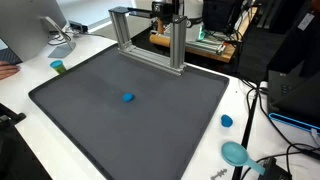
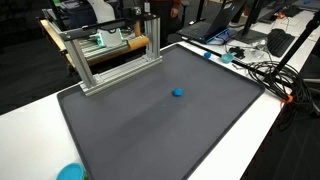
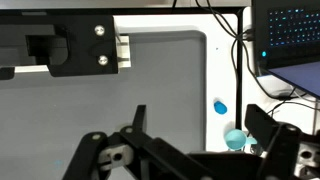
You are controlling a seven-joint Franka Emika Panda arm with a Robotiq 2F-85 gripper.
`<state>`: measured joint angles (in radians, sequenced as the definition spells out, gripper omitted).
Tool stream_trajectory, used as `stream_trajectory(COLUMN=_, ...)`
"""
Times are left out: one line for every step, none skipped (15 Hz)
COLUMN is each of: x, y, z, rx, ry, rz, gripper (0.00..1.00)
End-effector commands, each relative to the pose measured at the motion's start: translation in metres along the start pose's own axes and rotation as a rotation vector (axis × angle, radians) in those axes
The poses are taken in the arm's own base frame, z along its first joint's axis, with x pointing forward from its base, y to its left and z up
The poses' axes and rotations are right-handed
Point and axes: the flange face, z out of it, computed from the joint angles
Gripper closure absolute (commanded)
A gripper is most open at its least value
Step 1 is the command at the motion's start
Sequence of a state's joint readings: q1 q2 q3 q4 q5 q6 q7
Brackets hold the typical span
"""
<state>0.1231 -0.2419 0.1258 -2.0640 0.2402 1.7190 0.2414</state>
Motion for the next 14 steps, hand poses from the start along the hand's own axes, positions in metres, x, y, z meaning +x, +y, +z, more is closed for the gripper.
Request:
stream_trajectory(x=0.0, y=0.0, z=-0.001, rx=0.0, ry=-0.001, rz=0.0, gripper=0.0)
stream_trajectory(x=-0.003, y=0.004, z=-0.002, rx=-0.009, ry=0.014, rz=0.007, gripper=0.0)
stream_trajectory(x=-0.005, y=0.01, z=-0.002, rx=-0.029, ry=0.023, rz=0.009, gripper=0.0)
stream_trajectory(x=-0.005, y=0.017, z=-0.002, rx=-0.049, ry=0.033, rz=0.018, gripper=0.0)
stream_trajectory(x=-0.004, y=0.022, z=-0.003, rx=-0.029, ry=0.04, rz=0.041, gripper=0.0)
stream_trajectory(x=-0.001, y=0.022, z=-0.002, rx=0.02, ry=0.008, rz=0.042, gripper=0.0)
stream_trajectory(x=0.003, y=0.015, z=-0.002, rx=-0.015, ry=0.01, rz=0.024, gripper=0.0)
stream_trajectory(x=0.004, y=0.018, z=-0.002, rx=-0.009, ry=0.008, rz=0.032, gripper=0.0)
stream_trajectory(x=0.004, y=0.02, z=-0.002, rx=-0.007, ry=0.008, rz=0.036, gripper=0.0)
stream_trajectory(x=0.004, y=0.02, z=-0.002, rx=-0.007, ry=0.007, rz=0.037, gripper=0.0)
stream_trajectory(x=0.004, y=0.02, z=-0.002, rx=-0.006, ry=0.006, rz=0.038, gripper=0.0)
stream_trajectory(x=0.002, y=0.024, z=-0.005, rx=-0.038, ry=0.043, rz=0.029, gripper=0.0)
stream_trajectory(x=-0.001, y=0.029, z=-0.009, rx=-0.054, ry=0.064, rz=0.017, gripper=0.0)
stream_trajectory(x=-0.006, y=0.037, z=-0.014, rx=-0.081, ry=0.09, rz=0.01, gripper=0.0)
